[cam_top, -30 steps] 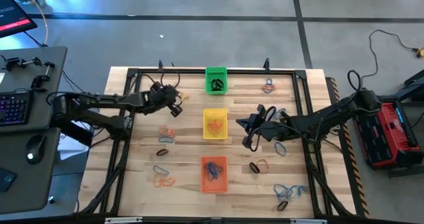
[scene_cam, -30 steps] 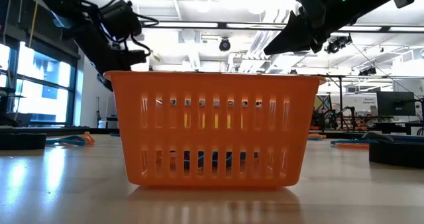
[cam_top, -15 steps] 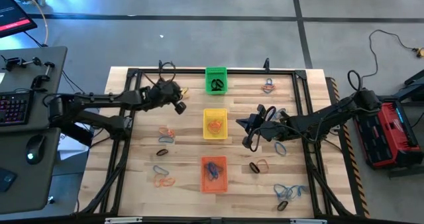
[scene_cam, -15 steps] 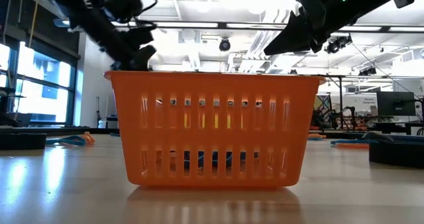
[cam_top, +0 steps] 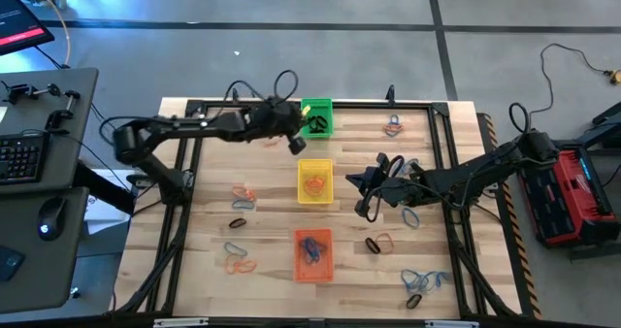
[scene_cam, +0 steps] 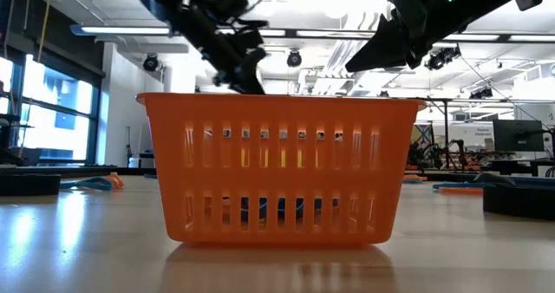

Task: Sort rubber bands into baskets
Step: Put the black rubber band into the green bin, then put the blue rubber band into the orange bin

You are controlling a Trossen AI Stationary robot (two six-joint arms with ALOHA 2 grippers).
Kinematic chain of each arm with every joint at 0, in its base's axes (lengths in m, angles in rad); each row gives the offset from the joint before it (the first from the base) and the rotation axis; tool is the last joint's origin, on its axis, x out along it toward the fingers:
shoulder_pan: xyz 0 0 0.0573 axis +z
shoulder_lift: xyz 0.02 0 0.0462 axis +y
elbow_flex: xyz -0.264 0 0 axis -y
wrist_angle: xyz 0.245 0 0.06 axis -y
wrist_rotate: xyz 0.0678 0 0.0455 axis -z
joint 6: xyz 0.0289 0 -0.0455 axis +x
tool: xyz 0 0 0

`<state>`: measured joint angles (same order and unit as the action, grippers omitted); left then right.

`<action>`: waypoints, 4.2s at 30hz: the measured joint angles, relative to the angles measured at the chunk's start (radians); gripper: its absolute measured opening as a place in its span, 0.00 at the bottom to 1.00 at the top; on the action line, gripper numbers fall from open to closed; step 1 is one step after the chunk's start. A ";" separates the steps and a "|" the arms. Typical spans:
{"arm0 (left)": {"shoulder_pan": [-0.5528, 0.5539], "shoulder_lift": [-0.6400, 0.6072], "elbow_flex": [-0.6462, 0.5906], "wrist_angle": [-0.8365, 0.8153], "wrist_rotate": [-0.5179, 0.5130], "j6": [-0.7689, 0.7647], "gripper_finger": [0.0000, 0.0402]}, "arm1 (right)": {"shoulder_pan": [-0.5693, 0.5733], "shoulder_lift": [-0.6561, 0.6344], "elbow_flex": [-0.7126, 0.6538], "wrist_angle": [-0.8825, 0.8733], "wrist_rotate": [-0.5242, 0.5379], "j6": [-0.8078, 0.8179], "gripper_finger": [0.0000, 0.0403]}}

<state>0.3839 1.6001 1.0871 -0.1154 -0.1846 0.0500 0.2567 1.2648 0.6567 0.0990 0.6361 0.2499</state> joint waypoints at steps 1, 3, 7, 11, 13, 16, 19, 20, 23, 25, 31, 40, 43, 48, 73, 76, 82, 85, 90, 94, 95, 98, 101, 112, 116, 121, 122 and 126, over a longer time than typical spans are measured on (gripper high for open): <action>0.006 0.027 0.024 0.001 0.017 0.006 0.00 | 0.000 0.000 0.000 0.000 0.000 -0.004 0.00; 0.019 0.075 0.065 -0.002 0.049 0.019 0.00 | 0.000 0.000 0.000 0.000 0.000 -0.007 0.00; 0.038 0.168 0.142 -0.012 0.070 0.043 0.00 | 0.000 0.000 0.000 0.001 0.000 -0.014 0.00; 0.063 0.250 0.230 -0.072 0.074 0.060 0.00 | 0.000 0.000 0.000 0.003 0.000 -0.020 0.00; 0.082 0.284 0.263 -0.088 0.097 0.060 0.00 | 0.000 0.000 0.000 0.003 0.000 -0.019 0.00; 0.106 0.326 0.296 -0.090 0.159 0.059 0.00 | 0.000 0.000 0.000 0.003 0.000 -0.015 0.00; 0.123 0.352 0.309 -0.094 0.181 0.058 0.00 | 0.000 0.000 0.000 0.003 0.000 -0.014 0.00; 0.127 0.359 0.309 -0.094 0.183 0.058 0.00 | 0.000 0.000 0.000 0.003 0.000 -0.014 0.00; 0.135 0.373 0.309 -0.099 0.211 0.058 0.00 | 0.000 0.000 0.000 0.003 0.000 -0.015 0.00; 0.136 0.380 0.309 -0.098 0.216 0.059 0.00 | 0.000 0.000 0.000 0.002 0.000 -0.014 0.00; 0.129 0.382 0.309 -0.096 0.217 0.103 0.07 | 0.000 0.000 0.000 0.002 0.000 -0.012 0.00; 0.126 0.381 0.309 -0.098 0.181 0.109 0.23 | 0.000 0.000 0.000 0.002 0.000 -0.011 0.00; 0.124 0.381 0.309 -0.097 0.100 0.133 0.26 | 0.000 0.000 0.000 0.002 0.000 -0.011 0.00; 0.117 0.380 0.282 -0.084 0.070 0.179 0.23 | 0.000 0.000 0.000 0.001 -0.014 -0.003 0.00; 0.103 -0.034 -0.316 0.499 0.074 0.107 0.03 | 0.000 0.000 0.000 -0.028 -0.016 0.013 0.00; 0.091 -0.097 -0.408 0.563 0.076 0.084 0.03 | -0.002 0.000 0.000 -0.029 -0.032 0.012 0.00; 0.039 -0.194 -0.557 0.696 0.078 0.059 0.03 | -0.004 0.000 0.000 -0.030 -0.080 0.014 0.00; 0.005 -0.229 -0.604 0.726 0.078 0.032 0.03 | -0.003 0.000 0.000 -0.035 -0.111 0.012 0.00; -0.066 -0.258 -0.649 0.750 0.078 0.016 0.03 | 0.005 0.000 0.000 -0.070 -0.128 0.028 0.00; -0.129 -0.259 -0.672 0.762 0.078 0.010 0.03 | 0.025 0.000 0.007 -0.162 -0.134 0.084 0.00; -0.145 -0.258 -0.677 0.770 0.078 0.007 0.03 | 0.031 0.000 0.016 -0.200 -0.136 0.104 0.00; -0.183 -0.259 -0.694 0.775 0.078 0.025 0.03 | 0.057 0.000 0.049 -0.346 -0.155 0.195 0.03; -0.204 -0.258 -0.707 0.776 0.078 0.038 0.03 | 0.088 0.000 0.087 -0.496 -0.177 0.308 0.09; -0.222 -0.258 -0.782 0.878 0.077 -0.022 0.03 | 0.191 0.000 0.128 -0.853 -0.295 0.762 0.39; -0.222 -0.258 -0.784 0.878 0.077 -0.032 0.03 | 0.211 0.000 0.128 -0.999 -0.336 0.943 0.45; -0.222 -0.258 -0.785 0.877 0.077 -0.038 0.03 | 0.211 -0.001 0.106 -1.115 -0.403 1.080 0.47; -0.222 -0.258 -0.785 0.876 0.077 -0.035 0.03 | 0.211 0.000 0.092 -1.116 -0.409 1.089 0.47; -0.222 -0.258 -0.785 0.876 0.076 -0.031 0.03 | 0.196 0.000 0.029 -1.088 -0.431 1.140 0.47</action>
<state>0.1619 1.3422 0.3023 0.7608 -0.1081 0.0189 0.4532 1.2644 0.6858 -0.9895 0.2052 1.3903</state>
